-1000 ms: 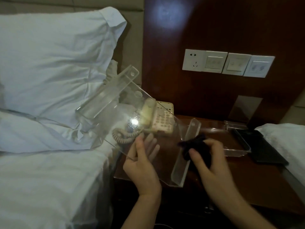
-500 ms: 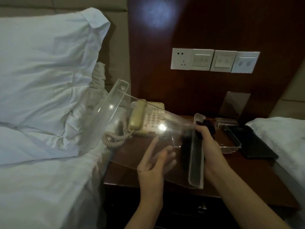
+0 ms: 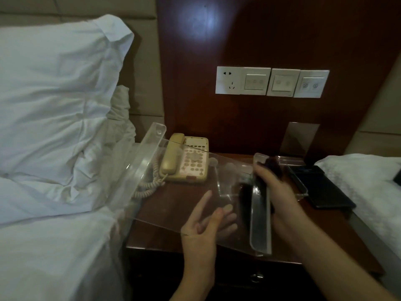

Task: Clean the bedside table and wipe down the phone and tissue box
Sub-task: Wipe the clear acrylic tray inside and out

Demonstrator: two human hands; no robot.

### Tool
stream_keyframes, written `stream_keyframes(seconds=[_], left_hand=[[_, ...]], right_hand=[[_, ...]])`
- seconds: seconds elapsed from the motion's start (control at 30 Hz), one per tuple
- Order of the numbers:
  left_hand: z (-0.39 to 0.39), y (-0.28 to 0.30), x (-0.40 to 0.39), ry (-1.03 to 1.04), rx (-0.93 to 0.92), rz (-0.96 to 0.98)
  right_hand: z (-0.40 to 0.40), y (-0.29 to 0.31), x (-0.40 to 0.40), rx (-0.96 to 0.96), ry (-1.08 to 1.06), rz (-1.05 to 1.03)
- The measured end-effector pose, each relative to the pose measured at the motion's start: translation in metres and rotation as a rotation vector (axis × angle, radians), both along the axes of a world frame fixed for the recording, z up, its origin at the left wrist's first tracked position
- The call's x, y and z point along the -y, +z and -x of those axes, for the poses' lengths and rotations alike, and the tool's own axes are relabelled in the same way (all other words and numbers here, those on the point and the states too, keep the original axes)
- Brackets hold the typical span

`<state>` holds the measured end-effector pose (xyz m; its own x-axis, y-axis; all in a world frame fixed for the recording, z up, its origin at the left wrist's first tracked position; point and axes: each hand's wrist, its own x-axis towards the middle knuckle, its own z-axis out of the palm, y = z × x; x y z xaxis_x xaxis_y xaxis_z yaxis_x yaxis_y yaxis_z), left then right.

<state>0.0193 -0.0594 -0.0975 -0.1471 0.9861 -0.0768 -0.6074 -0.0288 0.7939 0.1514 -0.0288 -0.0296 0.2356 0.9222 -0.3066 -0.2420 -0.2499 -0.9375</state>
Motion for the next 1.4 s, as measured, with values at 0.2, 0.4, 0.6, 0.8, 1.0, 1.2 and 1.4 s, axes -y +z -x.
stream_keyframes(seconds=[0.2,0.4,0.6,0.8,1.0,1.2,1.4], left_hand=[[-0.005,0.002,-0.002,0.022,-0.005,-0.028],[0.006,0.001,-0.010,0.081,-0.024,-0.039],[-0.004,0.003,0.002,-0.005,-0.110,-0.033],[-0.018,0.010,0.007,0.038,-0.186,-0.042],[-0.018,0.016,0.006,0.168,-0.285,-0.022],[-0.012,0.034,0.004,0.268,-0.466,-0.041],[-0.014,0.050,0.009,0.367,-0.810,-0.119]], right_hand=[[0.006,-0.003,0.010,-0.013,0.054,-0.067],[0.030,-0.036,0.054,-0.080,0.005,-0.059],[-0.001,-0.019,0.020,0.142,-0.092,-0.132],[-0.025,-0.015,-0.002,0.349,-0.069,-0.261],[-0.009,-0.042,0.043,0.715,0.024,-0.308],[-0.013,0.001,0.052,0.506,-0.077,-0.397],[0.010,0.045,0.063,0.357,0.141,-0.447]])
